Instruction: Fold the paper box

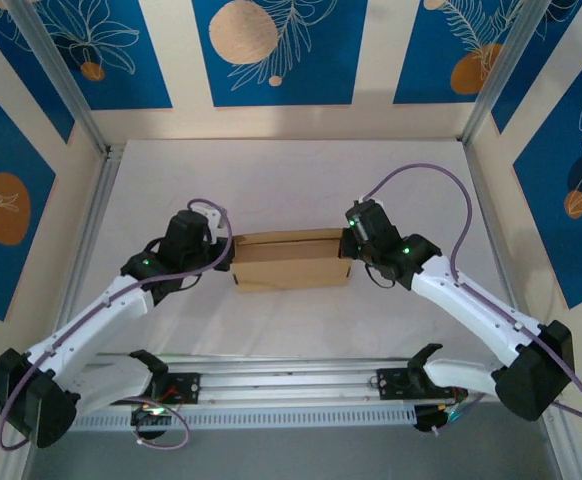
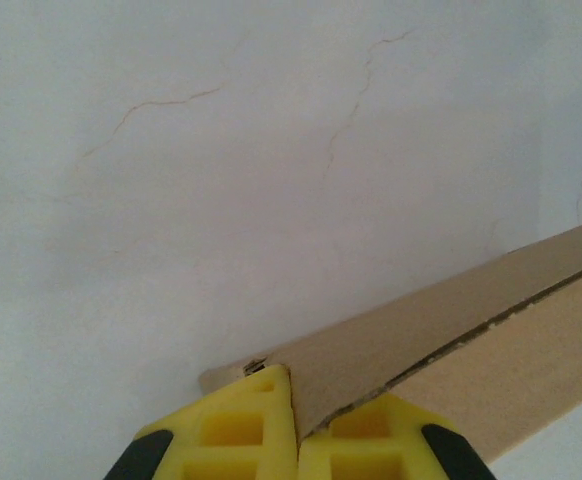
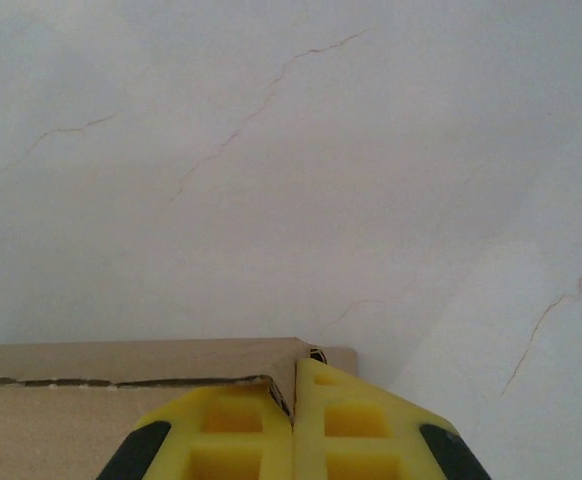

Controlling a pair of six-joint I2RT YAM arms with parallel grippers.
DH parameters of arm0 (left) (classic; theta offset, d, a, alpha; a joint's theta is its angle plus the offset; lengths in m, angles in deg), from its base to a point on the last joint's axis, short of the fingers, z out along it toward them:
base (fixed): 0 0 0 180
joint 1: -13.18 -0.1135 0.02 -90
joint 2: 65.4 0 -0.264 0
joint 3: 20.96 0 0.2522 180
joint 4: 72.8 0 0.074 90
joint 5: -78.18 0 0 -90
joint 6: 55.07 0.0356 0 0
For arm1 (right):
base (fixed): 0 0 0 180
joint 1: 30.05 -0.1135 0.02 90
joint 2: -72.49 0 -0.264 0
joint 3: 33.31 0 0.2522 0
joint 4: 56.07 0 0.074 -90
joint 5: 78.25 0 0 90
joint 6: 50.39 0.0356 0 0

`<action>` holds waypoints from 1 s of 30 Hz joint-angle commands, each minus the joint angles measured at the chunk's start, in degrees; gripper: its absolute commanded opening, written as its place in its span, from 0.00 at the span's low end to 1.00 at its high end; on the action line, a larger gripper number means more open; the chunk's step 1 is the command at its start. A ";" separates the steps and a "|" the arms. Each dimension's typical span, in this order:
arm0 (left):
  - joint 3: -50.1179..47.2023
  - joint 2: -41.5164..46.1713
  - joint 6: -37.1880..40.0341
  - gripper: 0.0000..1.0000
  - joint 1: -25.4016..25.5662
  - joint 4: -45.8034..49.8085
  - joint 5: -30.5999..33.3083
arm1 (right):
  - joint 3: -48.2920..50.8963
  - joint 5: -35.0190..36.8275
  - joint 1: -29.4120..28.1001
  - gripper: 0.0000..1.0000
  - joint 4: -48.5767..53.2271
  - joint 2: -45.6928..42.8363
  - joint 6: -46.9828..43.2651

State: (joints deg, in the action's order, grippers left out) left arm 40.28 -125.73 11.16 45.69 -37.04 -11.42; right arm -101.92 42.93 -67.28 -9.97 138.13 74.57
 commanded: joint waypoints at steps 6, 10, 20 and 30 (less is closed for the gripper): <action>-2.21 1.84 -3.86 0.05 3.58 -5.08 6.30 | 2.82 3.20 -1.72 0.00 -1.75 -1.93 0.09; -3.47 2.89 -5.02 0.05 5.53 -7.18 10.48 | 3.17 4.06 -2.27 0.00 -2.15 -2.09 0.33; -6.51 3.02 -6.74 0.05 7.88 -10.30 13.39 | 5.21 6.42 -3.01 0.00 -3.08 -3.63 -1.56; -7.92 2.90 -6.55 0.05 8.81 -10.52 15.16 | 7.56 7.56 -3.09 0.00 -3.66 -3.77 -3.19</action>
State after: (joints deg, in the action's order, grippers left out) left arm 33.94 -123.50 5.26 53.67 -46.73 2.90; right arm -96.15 49.16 -69.97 -15.54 134.51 72.43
